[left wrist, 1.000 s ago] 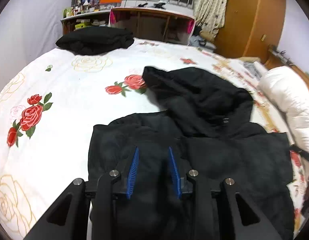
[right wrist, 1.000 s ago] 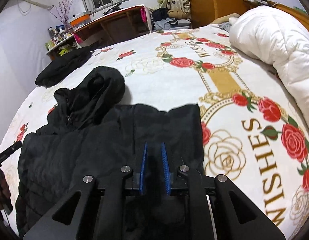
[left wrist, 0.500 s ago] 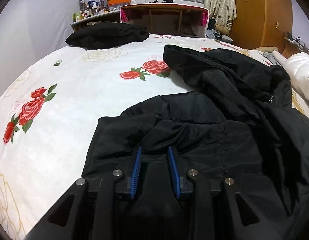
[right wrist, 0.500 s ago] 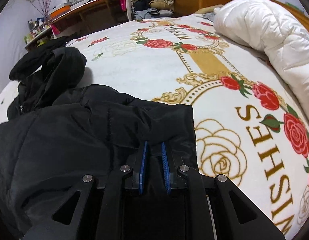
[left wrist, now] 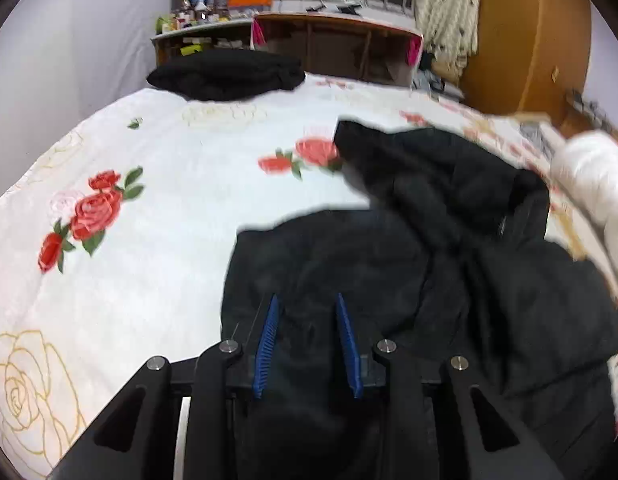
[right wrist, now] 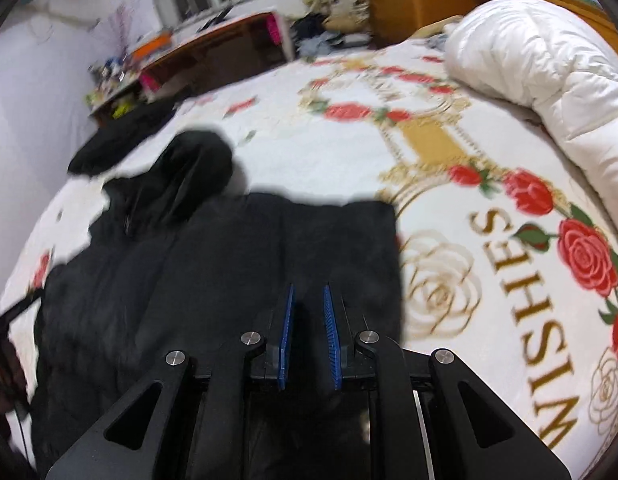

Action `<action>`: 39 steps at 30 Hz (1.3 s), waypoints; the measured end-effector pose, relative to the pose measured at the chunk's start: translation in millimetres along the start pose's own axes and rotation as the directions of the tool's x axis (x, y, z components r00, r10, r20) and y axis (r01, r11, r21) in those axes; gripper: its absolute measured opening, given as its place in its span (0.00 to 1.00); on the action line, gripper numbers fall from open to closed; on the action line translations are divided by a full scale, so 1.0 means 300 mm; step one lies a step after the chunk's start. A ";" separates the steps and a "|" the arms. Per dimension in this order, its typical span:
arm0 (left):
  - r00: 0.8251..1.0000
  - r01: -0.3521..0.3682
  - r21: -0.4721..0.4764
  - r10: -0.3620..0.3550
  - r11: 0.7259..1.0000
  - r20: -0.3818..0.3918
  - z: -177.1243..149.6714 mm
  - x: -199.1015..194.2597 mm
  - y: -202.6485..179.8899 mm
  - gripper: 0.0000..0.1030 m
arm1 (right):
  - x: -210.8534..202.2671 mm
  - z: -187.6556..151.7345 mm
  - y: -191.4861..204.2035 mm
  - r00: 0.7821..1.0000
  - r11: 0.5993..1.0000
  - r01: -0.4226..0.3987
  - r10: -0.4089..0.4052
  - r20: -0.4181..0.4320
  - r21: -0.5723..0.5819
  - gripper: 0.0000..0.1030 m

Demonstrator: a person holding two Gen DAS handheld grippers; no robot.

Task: Fold large clothes
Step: 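Fold the hem up toward the hood with both tools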

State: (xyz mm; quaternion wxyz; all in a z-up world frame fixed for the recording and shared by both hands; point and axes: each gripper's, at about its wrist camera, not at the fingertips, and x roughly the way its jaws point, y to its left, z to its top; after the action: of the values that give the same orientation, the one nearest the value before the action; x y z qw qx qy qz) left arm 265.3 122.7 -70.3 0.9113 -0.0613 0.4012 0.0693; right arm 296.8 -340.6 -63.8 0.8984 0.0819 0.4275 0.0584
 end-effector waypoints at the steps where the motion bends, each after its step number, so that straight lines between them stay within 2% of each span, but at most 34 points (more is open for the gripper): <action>1: 1.000 -0.002 0.001 0.002 1.000 -0.028 -0.018 0.035 0.004 0.32 | 0.024 -0.021 0.009 1.000 1.000 0.006 -0.006 -0.026 -0.013 0.15; 3: 0.998 0.000 -0.029 -0.002 1.000 -0.063 -0.023 0.069 0.015 0.32 | 0.060 -0.045 0.014 0.998 1.000 0.006 -0.006 -0.066 -0.004 0.15; 5: 0.998 -0.003 -0.048 0.000 0.999 -0.060 -0.002 0.039 0.011 0.32 | 0.045 -0.038 0.030 0.998 1.000 0.001 -0.002 -0.058 -0.014 0.15; 6: 0.999 0.011 -0.055 -0.014 0.998 -0.048 0.009 0.010 0.003 0.32 | 0.034 -0.034 0.035 0.998 1.000 -0.009 0.008 -0.054 -0.024 0.15; 8: 0.996 0.083 -0.072 -0.084 0.994 -0.011 0.032 -0.054 -0.022 0.35 | 0.019 -0.032 0.042 0.999 0.999 -0.022 0.020 -0.050 -0.041 0.15; 9: 0.992 0.128 -0.075 -0.128 0.989 0.006 0.042 -0.080 -0.040 0.40 | 0.013 -0.030 0.043 0.999 0.999 -0.021 0.018 -0.047 -0.049 0.15; 11: 0.974 0.224 -0.070 -0.224 0.972 0.006 0.058 -0.093 -0.090 0.73 | 0.007 -0.024 0.037 0.999 0.999 -0.028 0.026 -0.033 -0.040 0.15; 13: 0.951 0.303 -0.068 -0.306 0.950 -0.037 0.061 -0.065 -0.150 0.74 | 0.012 -0.019 0.029 0.999 0.999 -0.032 0.031 -0.034 -0.019 0.15; 15: 0.942 0.322 -0.047 -0.325 0.946 -0.084 0.054 -0.026 -0.203 0.74 | 0.012 -0.022 0.026 0.999 0.999 -0.035 0.035 -0.036 -0.011 0.15; 17: 0.937 0.321 -0.043 -0.324 0.946 -0.130 0.033 0.026 -0.239 0.72 | 0.015 -0.024 0.026 0.999 0.999 -0.035 0.035 -0.039 -0.015 0.15; 18: 0.938 0.310 -0.039 -0.313 0.950 -0.151 0.019 0.048 -0.253 0.67 | 0.013 -0.026 0.029 0.999 0.999 -0.034 0.034 -0.040 -0.013 0.15; 20: 0.937 0.309 -0.018 -0.308 0.951 -0.162 -0.007 0.045 -0.278 0.30 | 0.009 -0.028 0.026 0.999 0.999 -0.035 0.034 -0.042 -0.004 0.15; 21: 0.939 0.308 -0.007 -0.305 0.951 -0.160 -0.018 0.031 -0.288 0.22 | 0.005 -0.031 0.025 0.998 0.999 -0.035 0.035 -0.043 -0.002 0.15; 23: 0.953 0.276 0.041 -0.268 0.960 -0.139 -0.038 -0.014 -0.308 0.09 | -0.001 -0.042 0.029 0.998 0.999 -0.034 0.034 -0.044 -0.011 0.15; 26: 0.956 0.274 0.045 -0.267 0.961 -0.124 -0.072 -0.061 -0.296 0.08 | -0.007 -0.066 0.030 0.998 0.999 -0.031 0.030 -0.055 -0.019 0.15; 30: 0.954 0.275 0.033 -0.268 0.961 -0.134 -0.097 -0.048 -0.266 0.08 | -0.008 -0.086 0.036 0.996 0.999 -0.042 0.040 -0.074 -0.018 0.15; 34: 0.957 0.251 0.039 -0.242 0.967 -0.158 -0.074 -0.030 -0.273 0.16 | -0.002 -0.087 0.053 0.994 0.999 -0.026 0.021 -0.109 -0.045 0.15; 38: 0.971 0.216 0.056 -0.209 0.975 -0.120 -0.054 -0.106 -0.255 0.25 | -0.076 -0.071 0.068 0.997 0.999 -0.030 0.027 -0.073 -0.038 0.17; 39: 0.973 0.212 0.059 -0.204 0.976 -0.109 -0.052 -0.129 -0.248 0.25 | -0.091 -0.070 0.072 0.997 0.999 -0.028 0.025 -0.067 -0.042 0.22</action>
State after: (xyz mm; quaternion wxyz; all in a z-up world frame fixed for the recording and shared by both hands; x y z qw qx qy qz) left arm 241.3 44.0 -48.1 0.8934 -0.0743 0.4410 -0.0440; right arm 262.6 -322.2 -51.8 0.8844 0.0662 0.4546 0.0821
